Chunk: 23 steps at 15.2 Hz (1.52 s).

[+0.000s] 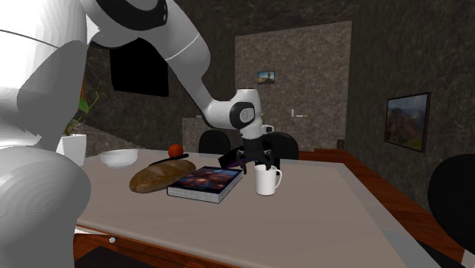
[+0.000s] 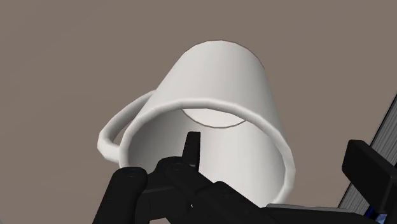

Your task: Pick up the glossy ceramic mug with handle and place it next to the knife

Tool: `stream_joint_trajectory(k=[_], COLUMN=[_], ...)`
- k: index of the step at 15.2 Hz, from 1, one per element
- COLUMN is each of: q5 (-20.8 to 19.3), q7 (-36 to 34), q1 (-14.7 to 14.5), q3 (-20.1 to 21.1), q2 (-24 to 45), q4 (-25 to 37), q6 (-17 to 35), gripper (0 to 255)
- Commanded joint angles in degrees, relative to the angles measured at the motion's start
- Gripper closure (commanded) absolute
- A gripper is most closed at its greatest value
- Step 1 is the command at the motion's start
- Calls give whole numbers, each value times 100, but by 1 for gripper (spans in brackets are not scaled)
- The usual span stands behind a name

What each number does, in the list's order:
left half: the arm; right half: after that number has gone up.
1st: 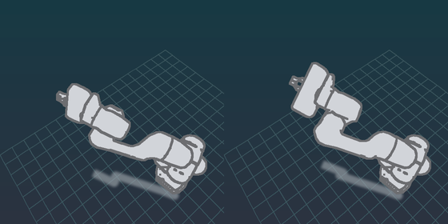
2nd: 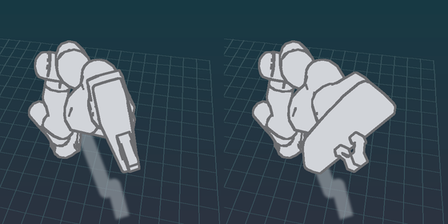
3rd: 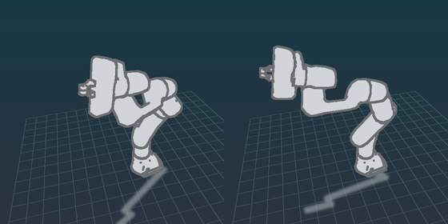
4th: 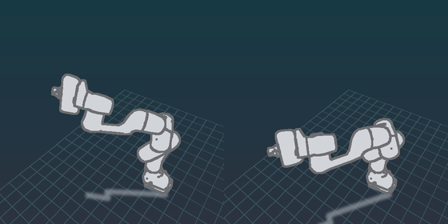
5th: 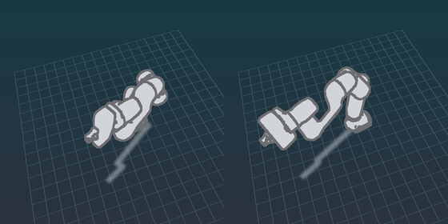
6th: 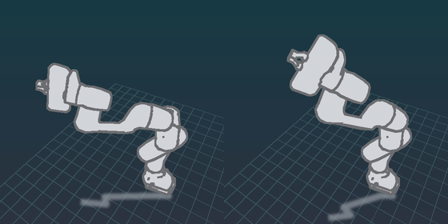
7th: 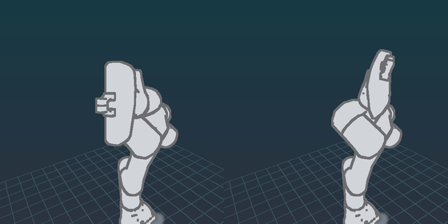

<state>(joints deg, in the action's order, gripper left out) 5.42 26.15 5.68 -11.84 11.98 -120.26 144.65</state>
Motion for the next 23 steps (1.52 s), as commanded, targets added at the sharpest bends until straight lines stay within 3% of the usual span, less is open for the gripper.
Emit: stream_joint_trajectory(k=[1, 2, 11, 23], q5=[0, 0, 0, -210], q7=[0, 0, 0, -154], q1=[0, 0, 0, -41], q3=[0, 0, 0, -54], q2=[0, 0, 0, -491], q4=[-1, -1, -1, 360], q6=[2, 1, 2, -836], gripper=[0, 255, 255, 255])
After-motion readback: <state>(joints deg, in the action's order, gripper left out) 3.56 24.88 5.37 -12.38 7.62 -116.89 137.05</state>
